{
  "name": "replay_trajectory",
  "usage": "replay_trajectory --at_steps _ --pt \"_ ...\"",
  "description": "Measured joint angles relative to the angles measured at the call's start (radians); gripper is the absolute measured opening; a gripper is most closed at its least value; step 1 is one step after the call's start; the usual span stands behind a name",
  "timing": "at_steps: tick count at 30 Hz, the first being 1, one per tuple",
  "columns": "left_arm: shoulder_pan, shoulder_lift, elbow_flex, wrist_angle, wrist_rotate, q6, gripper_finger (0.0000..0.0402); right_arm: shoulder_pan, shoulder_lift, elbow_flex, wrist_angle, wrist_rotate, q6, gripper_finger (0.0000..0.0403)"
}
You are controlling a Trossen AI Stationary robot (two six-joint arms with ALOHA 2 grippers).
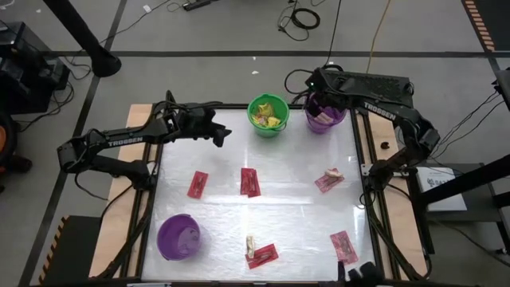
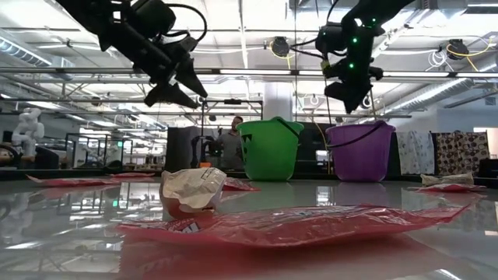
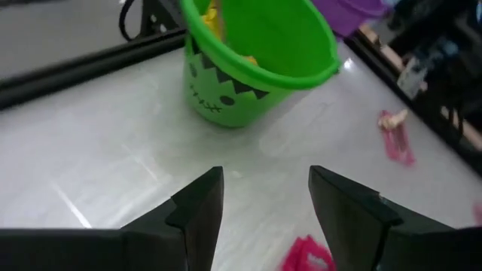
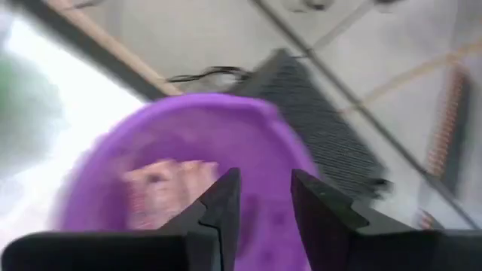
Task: Sort candy by brand, put in halloween buckets
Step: Put the light brown chocolate bar into the top violet bucket
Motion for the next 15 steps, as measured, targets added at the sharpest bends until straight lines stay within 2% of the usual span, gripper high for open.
replay_trajectory --at_steps 4,6,10,15 --pt "-0.016 0.0 0.0 0.001 -0.008 -0.113 0.0203 0.017 0.0 0.0 0.009 -0.182 -0.017 0.0111" --pt "-0.038 0.0 0.0 0.001 -0.008 -0.133 0.0203 0.033 0.0 0.0 0.026 -0.232 -0.018 0.0108" --pt "-0.095 0.0 0.0 0.001 -0.029 -0.156 0.0203 0.073 -0.022 -0.001 0.021 -0.248 0.008 0.0103" --pt "-0.172 0.0 0.0 0.003 -0.061 -0.153 0.0203 0.151 -0.085 0.0 -0.039 -0.248 0.163 0.0098"
